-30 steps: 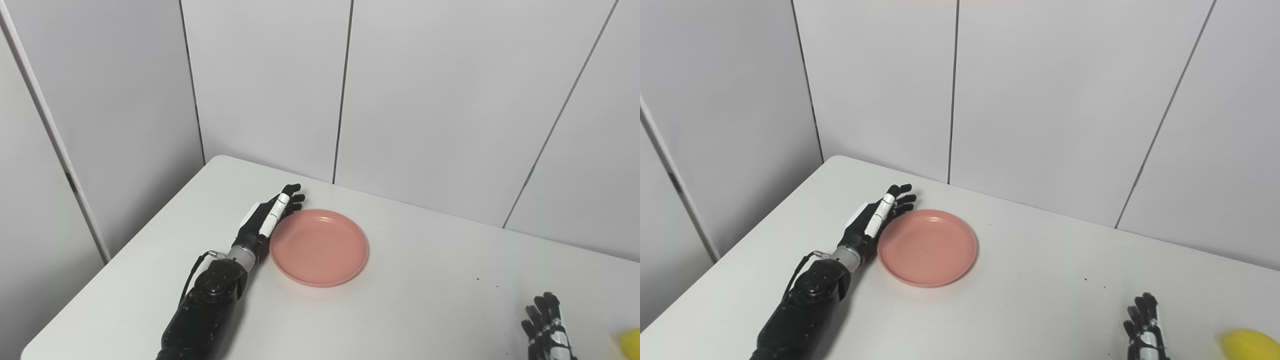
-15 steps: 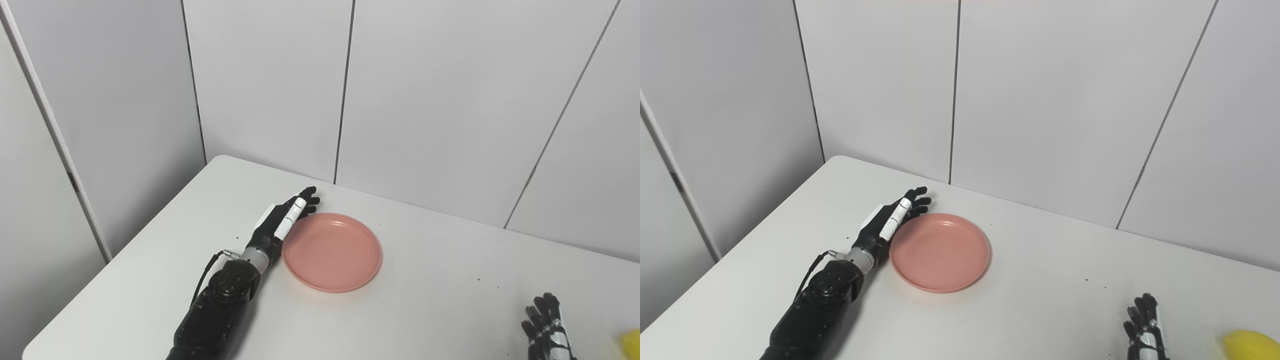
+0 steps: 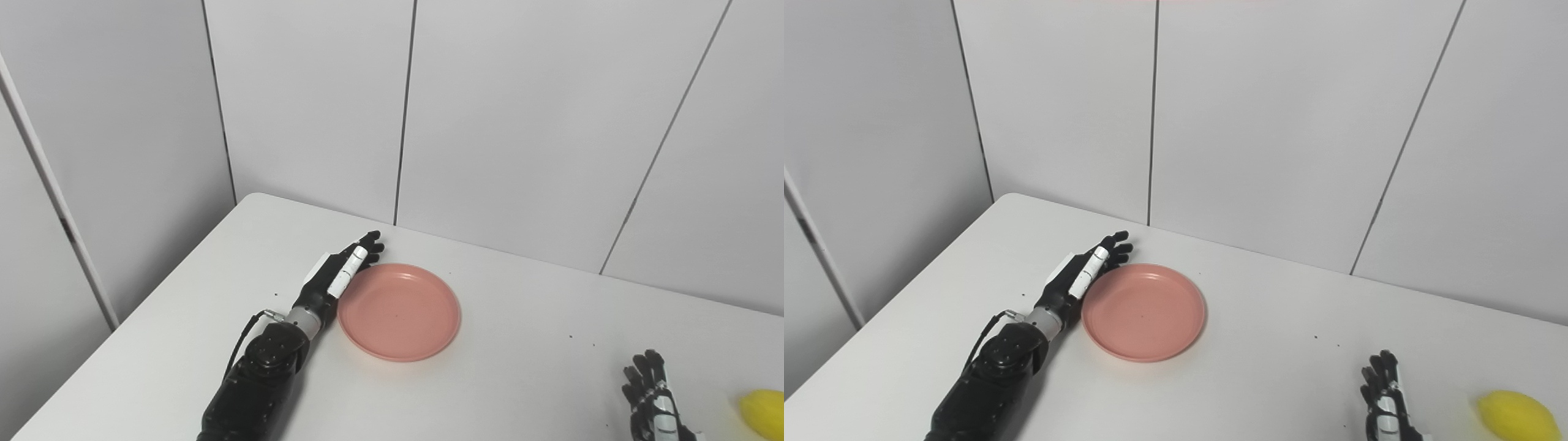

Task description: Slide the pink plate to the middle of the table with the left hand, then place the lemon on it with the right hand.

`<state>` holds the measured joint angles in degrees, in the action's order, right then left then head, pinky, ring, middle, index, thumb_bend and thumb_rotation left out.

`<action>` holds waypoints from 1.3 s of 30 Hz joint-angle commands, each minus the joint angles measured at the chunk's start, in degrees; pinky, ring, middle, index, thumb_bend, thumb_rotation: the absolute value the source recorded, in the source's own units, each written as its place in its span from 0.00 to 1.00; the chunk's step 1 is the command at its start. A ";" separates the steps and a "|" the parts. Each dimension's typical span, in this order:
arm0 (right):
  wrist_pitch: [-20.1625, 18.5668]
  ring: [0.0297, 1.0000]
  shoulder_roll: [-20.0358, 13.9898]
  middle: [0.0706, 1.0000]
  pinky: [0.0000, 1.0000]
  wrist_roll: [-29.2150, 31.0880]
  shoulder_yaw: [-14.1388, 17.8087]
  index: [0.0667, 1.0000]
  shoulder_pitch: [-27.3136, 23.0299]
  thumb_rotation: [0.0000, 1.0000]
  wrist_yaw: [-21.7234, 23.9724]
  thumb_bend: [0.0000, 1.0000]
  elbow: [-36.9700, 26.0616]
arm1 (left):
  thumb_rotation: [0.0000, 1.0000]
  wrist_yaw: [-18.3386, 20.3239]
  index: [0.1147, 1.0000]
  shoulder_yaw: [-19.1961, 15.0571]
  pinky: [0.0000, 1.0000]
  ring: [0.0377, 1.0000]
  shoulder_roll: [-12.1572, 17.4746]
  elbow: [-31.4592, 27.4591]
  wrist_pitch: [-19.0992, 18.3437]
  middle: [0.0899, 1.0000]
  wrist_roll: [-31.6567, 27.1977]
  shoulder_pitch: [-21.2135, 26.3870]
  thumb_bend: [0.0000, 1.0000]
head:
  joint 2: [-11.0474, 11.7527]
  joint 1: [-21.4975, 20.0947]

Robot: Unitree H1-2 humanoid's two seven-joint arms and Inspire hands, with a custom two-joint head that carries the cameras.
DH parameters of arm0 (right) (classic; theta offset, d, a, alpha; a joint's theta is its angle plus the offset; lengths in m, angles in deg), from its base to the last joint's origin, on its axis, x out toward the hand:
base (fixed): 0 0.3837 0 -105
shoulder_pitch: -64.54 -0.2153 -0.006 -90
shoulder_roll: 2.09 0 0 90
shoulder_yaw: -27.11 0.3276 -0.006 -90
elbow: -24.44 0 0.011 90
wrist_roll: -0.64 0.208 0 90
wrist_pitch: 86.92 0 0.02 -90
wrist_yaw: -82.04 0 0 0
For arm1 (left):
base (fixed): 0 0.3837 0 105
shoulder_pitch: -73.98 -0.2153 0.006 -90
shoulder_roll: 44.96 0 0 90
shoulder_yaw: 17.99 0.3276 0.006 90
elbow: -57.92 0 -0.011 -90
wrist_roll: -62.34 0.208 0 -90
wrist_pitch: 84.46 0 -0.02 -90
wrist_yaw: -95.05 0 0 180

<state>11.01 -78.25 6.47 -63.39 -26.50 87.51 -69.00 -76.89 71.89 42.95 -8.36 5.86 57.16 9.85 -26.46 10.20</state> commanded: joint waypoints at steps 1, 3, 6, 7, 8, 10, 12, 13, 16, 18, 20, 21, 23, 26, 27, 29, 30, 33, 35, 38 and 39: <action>2.28 0.97 0.96 0.97 1.00 0.20 -0.29 0.98 0.29 1.00 -0.19 0.67 0.94 | 1.00 2.43 0.88 0.88 0.90 0.90 -1.08 -1.00 -0.11 0.89 -0.66 1.88 0.76 | -0.45 -0.96; 2.43 0.97 1.31 0.97 0.99 -0.31 -0.40 0.98 0.39 1.00 -0.44 0.67 0.91 | 1.00 2.73 0.89 0.91 0.90 0.90 -1.20 -1.12 0.03 0.89 -0.92 1.75 0.77 | -1.01 -2.69; 2.14 0.96 2.02 0.96 0.99 -0.77 -0.48 0.97 0.52 1.00 -0.81 0.69 0.57 | 1.00 3.24 0.90 0.97 0.91 0.90 -1.26 -1.31 0.01 0.89 -1.28 1.59 0.76 | -1.66 -4.50; 2.04 0.96 2.31 0.96 0.99 -0.92 -0.54 0.97 0.55 1.00 -0.96 0.70 0.46 | 1.00 3.49 0.90 0.98 0.91 0.90 -1.30 -1.44 -0.10 0.89 -1.41 1.51 0.76 | -1.89 -5.56; 1.95 0.96 2.59 0.96 0.98 -1.07 -0.58 0.97 0.59 1.00 -1.15 0.70 0.37 | 1.00 3.75 0.90 1.02 0.91 0.90 -1.36 -1.55 -0.25 0.90 -1.58 1.44 0.76 | -1.92 -5.70; 1.84 0.95 2.89 0.96 0.98 -1.39 -0.89 0.96 0.58 1.00 -1.28 0.71 0.24 | 1.00 4.03 0.90 1.16 0.91 0.90 -1.47 -1.93 -0.71 0.90 -1.72 1.26 0.76 | -2.25 -6.46; 1.39 0.96 3.16 0.96 0.99 -1.56 -1.23 0.97 0.55 1.00 -1.31 0.72 -0.16 | 1.00 4.46 0.90 1.30 0.91 0.91 -1.50 -2.24 -1.13 0.90 -1.86 1.14 0.77 | -2.69 -7.20; 1.13 0.96 3.35 0.97 1.00 -1.73 -1.41 0.97 0.55 1.00 -1.39 0.73 -0.47 | 1.00 4.69 0.90 1.33 0.91 0.91 -1.47 -2.35 -1.20 0.90 -1.83 1.09 0.77 | -3.07 -8.28; 0.79 0.97 3.81 0.97 1.00 -2.45 -1.95 0.97 0.61 1.00 -1.73 0.73 -1.03 | 1.00 5.14 0.90 1.26 0.91 0.91 -1.70 -2.57 -1.55 0.90 -2.14 0.90 0.75 | -3.57 -9.81; 0.58 0.97 4.14 0.97 1.00 -2.90 -2.27 0.97 0.55 1.00 -2.03 0.74 -1.23 | 1.00 5.26 0.90 1.18 0.91 0.91 -1.98 -2.90 -1.84 0.90 -2.47 0.63 0.75 | -3.93 -10.88; 0.47 0.97 4.41 0.98 1.00 -3.14 -2.52 0.97 0.42 1.00 -2.25 0.74 -1.33 | 1.00 5.30 0.90 1.16 0.92 0.91 -2.16 -3.43 -2.42 0.90 -2.69 0.39 0.75 | -4.44 -12.24; 0.47 0.98 4.50 0.98 1.00 -3.21 -2.62 0.97 0.36 1.00 -2.35 0.74 -1.35 | 1.00 5.31 0.90 1.15 0.93 0.92 -2.24 -3.68 -2.70 0.90 -2.73 0.29 0.75 | -4.44 -12.24; 0.21 0.98 4.74 0.98 1.00 -3.33 -2.81 0.98 0.24 1.00 -2.62 0.73 -1.35 | 1.00 5.57 0.91 0.90 0.94 0.93 -2.95 -4.55 -3.66 0.91 -3.76 -0.18 0.76 | -4.60 -12.93; -0.36 0.98 4.95 0.98 1.00 -3.59 -3.01 0.98 0.17 1.00 -2.92 0.71 -1.52 | 1.00 5.49 0.92 0.80 0.94 0.93 -3.99 -5.63 -5.10 0.92 -4.67 -0.72 0.75 | -4.81 -13.72; -0.39 0.98 5.06 0.98 1.00 -3.61 -3.08 0.98 0.08 1.00 -2.98 0.71 -1.48 | 1.00 5.15 0.93 0.83 0.94 0.93 -4.44 -6.08 -5.55 0.93 -4.64 -0.94 0.75 | -5.07 -14.43; -0.42 0.98 5.21 0.99 1.00 -3.65 -3.23 0.98 -0.07 1.00 -3.04 0.70 -1.43 | 1.00 4.94 0.93 0.75 0.93 0.94 -5.05 -6.60 -5.99 0.93 -4.70 -1.21 0.75 | -5.30 -15.25; -0.44 0.99 5.28 0.99 1.00 -3.78 -3.31 0.98 -0.17 1.00 -3.09 0.70 -1.38 | 1.00 5.05 0.93 0.73 0.93 0.94 -5.34 -6.78 -6.00 0.93 -4.79 -1.34 0.75 | -5.37 -15.55; -0.67 0.99 5.62 0.99 1.00 -4.14 -3.54 0.98 -0.36 1.00 -3.34 0.71 -1.33 | 1.00 5.12 0.95 0.96 0.94 0.95 -5.85 -7.43 -6.23 0.94 -4.61 -1.74 0.74 | -5.64 -17.07; -0.88 0.99 5.72 0.99 1.00 -4.47 -3.82 0.99 -0.42 1.00 -3.51 0.71 -1.49 | 1.00 5.00 0.95 1.23 0.96 0.95 -6.12 -8.09 -6.63 0.95 -4.23 -2.16 0.74 | -5.87 -17.71; -0.94 0.99 5.82 0.99 1.00 -4.91 -4.26 0.99 -0.48 1.00 -3.67 0.70 -1.72 | 1.00 4.77 0.96 1.59 0.98 0.96 -6.71 -9.21 -7.13 0.96 -4.01 -2.94 0.74 | -6.14 -18.60; -0.96 0.99 5.85 0.99 1.00 -4.99 -4.37 0.99 -0.49 1.00 -3.71 0.71 -1.79 | 1.00 4.51 0.96 1.44 0.98 0.96 -7.12 -9.51 -7.28 0.96 -4.24 -3.16 0.74 | -6.14 -18.60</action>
<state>10.09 -73.11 1.68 -67.39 -26.16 83.78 -69.56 -73.08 72.49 36.79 -16.43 -0.41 53.17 6.36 -32.52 -8.44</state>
